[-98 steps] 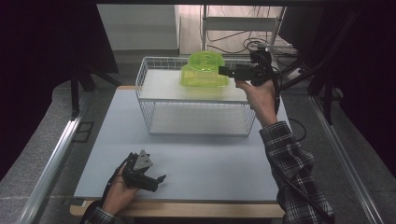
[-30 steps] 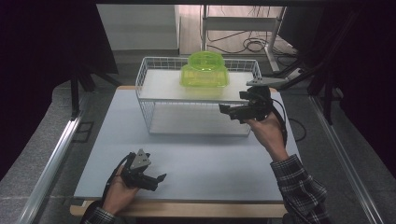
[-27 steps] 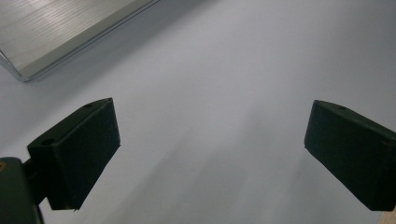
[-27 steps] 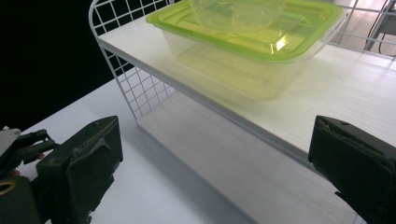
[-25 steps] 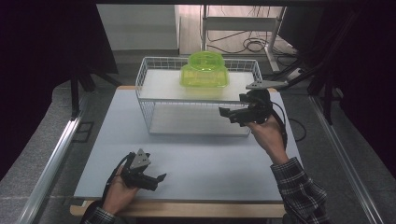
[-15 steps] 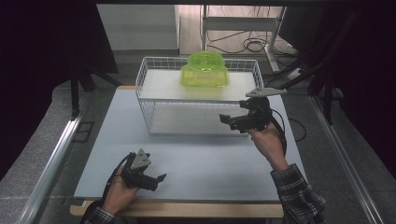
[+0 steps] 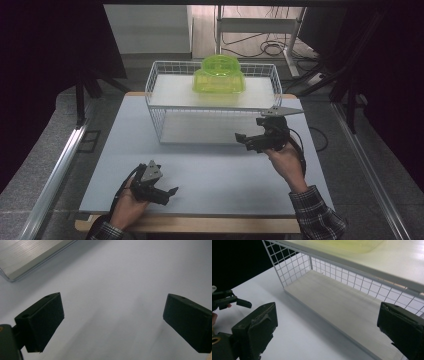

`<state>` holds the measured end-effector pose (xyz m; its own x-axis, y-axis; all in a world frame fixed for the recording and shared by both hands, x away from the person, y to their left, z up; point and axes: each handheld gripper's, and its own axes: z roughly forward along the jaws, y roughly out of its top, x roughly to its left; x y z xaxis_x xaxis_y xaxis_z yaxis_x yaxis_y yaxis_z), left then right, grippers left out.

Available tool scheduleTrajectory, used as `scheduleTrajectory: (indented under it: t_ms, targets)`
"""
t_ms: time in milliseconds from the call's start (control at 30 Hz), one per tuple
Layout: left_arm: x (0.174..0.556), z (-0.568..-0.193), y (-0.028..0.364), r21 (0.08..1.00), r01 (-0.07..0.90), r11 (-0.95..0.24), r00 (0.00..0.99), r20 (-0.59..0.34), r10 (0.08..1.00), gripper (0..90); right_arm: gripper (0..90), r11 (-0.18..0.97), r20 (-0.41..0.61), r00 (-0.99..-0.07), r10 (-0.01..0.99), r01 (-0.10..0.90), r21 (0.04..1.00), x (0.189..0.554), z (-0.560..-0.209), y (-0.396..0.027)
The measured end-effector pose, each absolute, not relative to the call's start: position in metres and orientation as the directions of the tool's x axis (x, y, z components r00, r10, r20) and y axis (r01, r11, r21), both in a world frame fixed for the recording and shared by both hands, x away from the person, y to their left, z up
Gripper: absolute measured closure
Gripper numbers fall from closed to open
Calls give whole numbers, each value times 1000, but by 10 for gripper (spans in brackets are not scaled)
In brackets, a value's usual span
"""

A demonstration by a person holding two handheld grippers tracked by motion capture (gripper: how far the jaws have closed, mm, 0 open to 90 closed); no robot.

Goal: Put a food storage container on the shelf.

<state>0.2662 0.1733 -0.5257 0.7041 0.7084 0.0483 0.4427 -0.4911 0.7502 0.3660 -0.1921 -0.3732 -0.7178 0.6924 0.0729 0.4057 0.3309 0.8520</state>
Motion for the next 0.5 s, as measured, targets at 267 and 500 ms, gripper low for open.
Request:
scheduleTrajectory:
  t_ms: [267,500]
  targets:
    - [266,-526,173,747,441,-498,706,54,706,33,33,350,60,-720,691,406,844,360,-387,-195]
    - [266,-527,173,745,438,-503,707,59,705,32,34,366,45,-710,702,415,833,357,-402,-198]
